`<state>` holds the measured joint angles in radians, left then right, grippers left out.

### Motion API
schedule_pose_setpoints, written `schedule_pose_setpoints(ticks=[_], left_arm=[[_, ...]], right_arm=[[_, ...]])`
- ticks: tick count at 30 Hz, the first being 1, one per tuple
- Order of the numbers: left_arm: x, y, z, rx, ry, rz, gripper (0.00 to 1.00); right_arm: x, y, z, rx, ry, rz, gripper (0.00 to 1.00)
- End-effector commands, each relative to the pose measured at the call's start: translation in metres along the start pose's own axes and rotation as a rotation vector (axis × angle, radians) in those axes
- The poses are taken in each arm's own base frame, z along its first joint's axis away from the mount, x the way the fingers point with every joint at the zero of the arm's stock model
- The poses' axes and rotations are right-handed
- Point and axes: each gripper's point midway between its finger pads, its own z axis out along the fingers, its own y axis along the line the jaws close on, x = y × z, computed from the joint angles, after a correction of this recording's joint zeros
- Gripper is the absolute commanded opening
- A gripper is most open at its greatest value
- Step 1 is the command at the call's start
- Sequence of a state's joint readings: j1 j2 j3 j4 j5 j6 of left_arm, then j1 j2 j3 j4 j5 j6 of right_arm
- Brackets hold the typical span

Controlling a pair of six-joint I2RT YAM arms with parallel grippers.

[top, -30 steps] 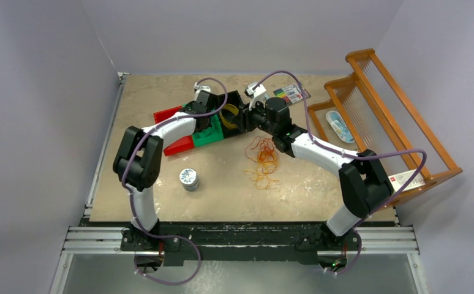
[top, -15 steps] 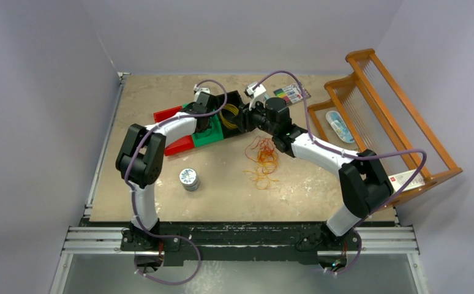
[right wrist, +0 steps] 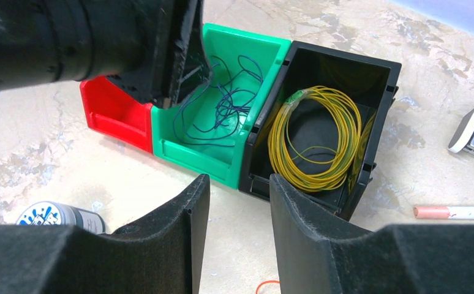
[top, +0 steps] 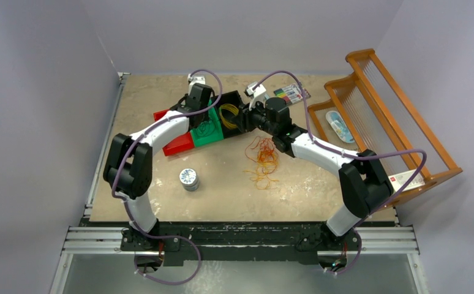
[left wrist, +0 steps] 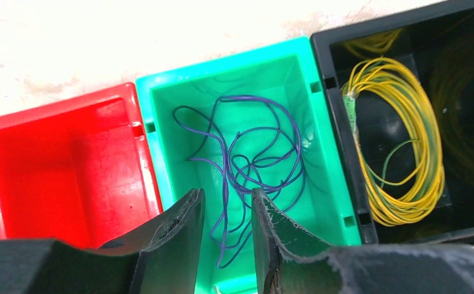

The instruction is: Untangle the cables

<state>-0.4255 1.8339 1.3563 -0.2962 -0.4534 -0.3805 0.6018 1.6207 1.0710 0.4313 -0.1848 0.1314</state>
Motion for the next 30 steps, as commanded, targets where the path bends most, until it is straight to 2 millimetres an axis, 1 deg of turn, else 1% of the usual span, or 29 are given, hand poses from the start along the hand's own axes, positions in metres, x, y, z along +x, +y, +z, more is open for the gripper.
schedule_pose_setpoints(ticks=[1,7,11,13,14,15,17,23,28,30], left_arm=[[-0.032,0.007,-0.026,0.014,-0.085,-0.052,0.35],[-0.041,0.012,-0.043,0.033,-0.109,-0.065,0.39],[-0.046,0.01,-0.058,0.08,-0.13,-0.072,0.4],[-0.046,0.011,-0.065,0.098,-0.139,-0.082,0.42],[-0.044,0.011,-0.068,0.106,-0.141,-0.087,0.44],[-0.043,0.011,-0.072,0.119,-0.143,-0.092,0.5],[-0.041,0.012,-0.078,0.136,-0.146,-0.106,0.56],[-0.026,0.02,-0.088,0.134,-0.134,-0.178,0.59],[-0.025,0.029,-0.101,0.124,-0.16,-0.258,0.64],[-0.025,0.037,-0.108,0.107,-0.186,-0.286,0.68]], right_arm=[[-0.024,0.004,-0.011,-0.004,-0.07,-0.004,0.43],[-0.028,-0.001,-0.019,0.037,-0.093,0.012,0.44],[-0.032,-0.009,-0.028,0.096,-0.113,0.042,0.45],[-0.029,-0.015,-0.034,0.139,-0.11,0.063,0.46],[-0.028,-0.018,-0.038,0.164,-0.107,0.075,0.47],[-0.029,-0.021,-0.041,0.187,-0.109,0.085,0.47],[-0.015,-0.028,-0.049,0.233,-0.078,0.107,0.47],[0.009,-0.037,-0.076,0.319,-0.023,0.17,0.48],[0.024,-0.041,-0.102,0.381,-0.014,0.244,0.49],[0.03,-0.043,-0.112,0.405,-0.021,0.282,0.5]])
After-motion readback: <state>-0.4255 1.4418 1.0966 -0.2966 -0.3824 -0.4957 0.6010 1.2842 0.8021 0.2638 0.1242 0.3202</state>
